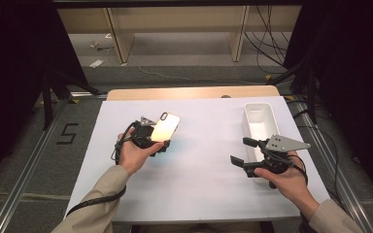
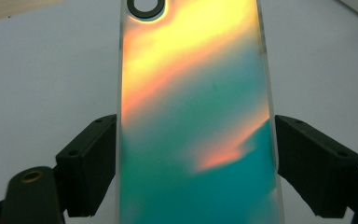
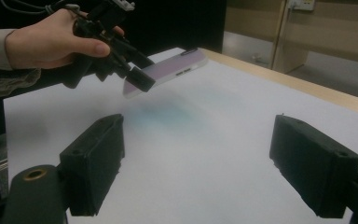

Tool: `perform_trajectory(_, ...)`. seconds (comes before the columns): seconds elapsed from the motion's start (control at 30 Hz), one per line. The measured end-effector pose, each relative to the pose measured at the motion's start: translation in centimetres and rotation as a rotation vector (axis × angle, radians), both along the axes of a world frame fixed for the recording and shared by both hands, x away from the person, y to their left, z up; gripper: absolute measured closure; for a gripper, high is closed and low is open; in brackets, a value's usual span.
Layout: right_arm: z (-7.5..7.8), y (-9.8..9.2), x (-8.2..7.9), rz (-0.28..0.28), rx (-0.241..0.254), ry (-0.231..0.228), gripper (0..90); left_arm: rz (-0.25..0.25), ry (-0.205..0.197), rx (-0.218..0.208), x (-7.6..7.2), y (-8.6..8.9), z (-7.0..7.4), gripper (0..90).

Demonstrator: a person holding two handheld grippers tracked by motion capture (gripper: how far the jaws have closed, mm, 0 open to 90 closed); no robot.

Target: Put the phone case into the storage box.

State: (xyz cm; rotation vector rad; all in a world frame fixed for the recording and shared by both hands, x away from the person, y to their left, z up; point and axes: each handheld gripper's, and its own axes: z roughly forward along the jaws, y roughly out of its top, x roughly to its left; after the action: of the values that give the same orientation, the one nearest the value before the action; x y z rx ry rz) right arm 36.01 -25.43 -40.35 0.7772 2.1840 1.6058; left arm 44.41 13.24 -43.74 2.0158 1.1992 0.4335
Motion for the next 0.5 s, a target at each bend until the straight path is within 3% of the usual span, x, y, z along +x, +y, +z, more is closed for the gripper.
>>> perform_trajectory(0.5,0.4,1.8,1.4,-0.013,0.007,-0.002,19.2,-0.039,-0.068,-0.038,-2.2,0.2,0.7,17.1)
